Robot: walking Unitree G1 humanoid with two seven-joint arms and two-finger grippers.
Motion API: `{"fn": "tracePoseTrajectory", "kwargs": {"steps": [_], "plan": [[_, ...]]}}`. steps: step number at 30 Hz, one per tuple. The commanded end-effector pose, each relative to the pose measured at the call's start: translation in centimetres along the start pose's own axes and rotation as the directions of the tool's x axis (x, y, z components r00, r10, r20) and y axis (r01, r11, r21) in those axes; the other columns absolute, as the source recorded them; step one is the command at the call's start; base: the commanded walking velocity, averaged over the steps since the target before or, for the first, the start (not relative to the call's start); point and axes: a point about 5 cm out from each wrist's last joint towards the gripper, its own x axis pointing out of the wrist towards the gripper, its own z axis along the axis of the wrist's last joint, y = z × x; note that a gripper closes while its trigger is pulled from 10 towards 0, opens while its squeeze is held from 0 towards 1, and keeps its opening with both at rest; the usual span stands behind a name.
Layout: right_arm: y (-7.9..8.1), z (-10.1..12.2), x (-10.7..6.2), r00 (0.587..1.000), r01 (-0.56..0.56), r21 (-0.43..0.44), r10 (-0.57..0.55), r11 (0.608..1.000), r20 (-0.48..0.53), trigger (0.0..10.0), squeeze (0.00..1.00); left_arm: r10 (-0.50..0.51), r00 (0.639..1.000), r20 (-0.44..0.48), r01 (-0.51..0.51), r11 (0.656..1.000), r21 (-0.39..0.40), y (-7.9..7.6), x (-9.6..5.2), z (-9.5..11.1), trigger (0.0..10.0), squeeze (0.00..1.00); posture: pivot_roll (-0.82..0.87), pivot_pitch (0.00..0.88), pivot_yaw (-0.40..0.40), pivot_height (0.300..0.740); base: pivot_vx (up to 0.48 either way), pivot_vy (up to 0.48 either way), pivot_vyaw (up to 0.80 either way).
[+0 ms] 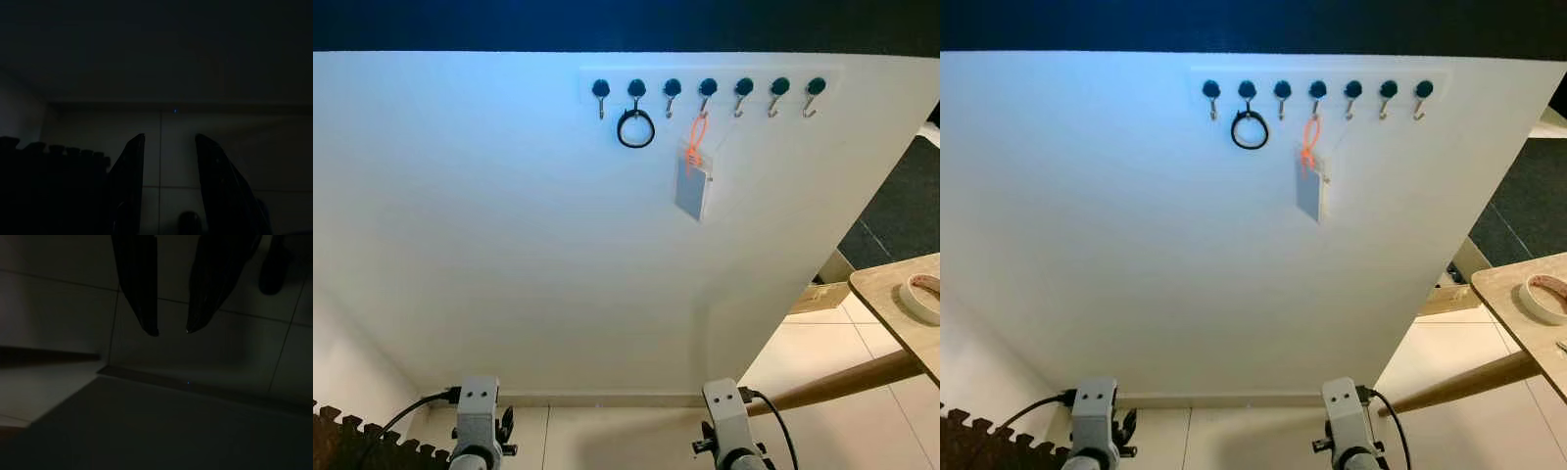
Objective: Hang keys on a hook
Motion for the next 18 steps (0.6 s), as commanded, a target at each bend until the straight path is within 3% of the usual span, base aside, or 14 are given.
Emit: {"fn": "tracePoseTrajectory", "kwargs": {"steps": [1, 18], "plan": [[-0.13, -0.97, -0.34, 1.0, 0.004, 0.015, -0.004, 1.0, -0.031, 10.0, 0.0, -0.013, 1.0, 0.004, 0.013, 1.0, 0.0, -0.55, -0.05, -0.21, 10.0, 0.0, 0.04, 0.049, -0.007, 0.74, 0.0, 0.0, -0.8], [0.41, -0.76, -0.27, 0.999, -0.028, -0.024, 0.027, 0.999, -0.018, 10.0, 0.0, -0.044, 0.999, 0.02, 0.044, 0.999, 0.019, -1.21, 0.1, -0.03, 10.0, 0.0, 0.04, 0.03, -0.007, 0.74, 0.0, 0.0, -0.8]]}}
